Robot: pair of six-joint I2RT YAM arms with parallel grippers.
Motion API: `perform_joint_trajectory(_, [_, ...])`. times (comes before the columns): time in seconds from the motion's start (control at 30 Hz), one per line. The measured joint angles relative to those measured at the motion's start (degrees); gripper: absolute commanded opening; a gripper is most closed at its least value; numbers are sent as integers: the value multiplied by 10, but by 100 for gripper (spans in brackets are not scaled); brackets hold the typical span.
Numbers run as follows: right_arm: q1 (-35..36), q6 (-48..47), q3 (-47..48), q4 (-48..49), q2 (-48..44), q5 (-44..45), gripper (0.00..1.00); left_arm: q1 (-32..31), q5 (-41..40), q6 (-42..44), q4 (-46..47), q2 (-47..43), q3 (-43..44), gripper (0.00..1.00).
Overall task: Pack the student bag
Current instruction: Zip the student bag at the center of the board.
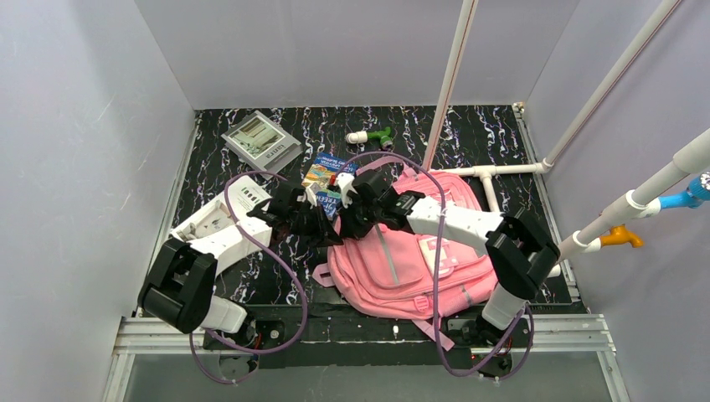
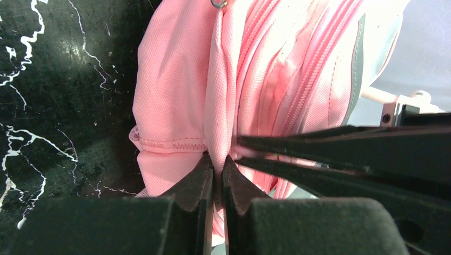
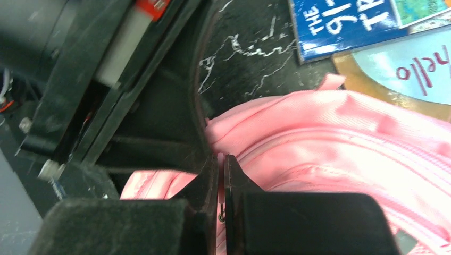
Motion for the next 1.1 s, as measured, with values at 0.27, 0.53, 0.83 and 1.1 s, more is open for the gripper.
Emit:
perform_joint_trajectory(0.27, [2,-19,-70,16,-70,-60,1,15,9,0,3,0,-1,0])
perform_joint_trajectory(0.53, [17,-23,-125,3,-132,-66,1,31,17,-11,4,0,-1,0])
perform_joint_trajectory(0.83, [49,-3,-158,-11,-154,-46,1,33,14,-30,5,0,-1,0])
perform_joint_trajectory(1.1, [102,17,-159,-66,-154,15,1,35,8,-41,1,4,-1,0])
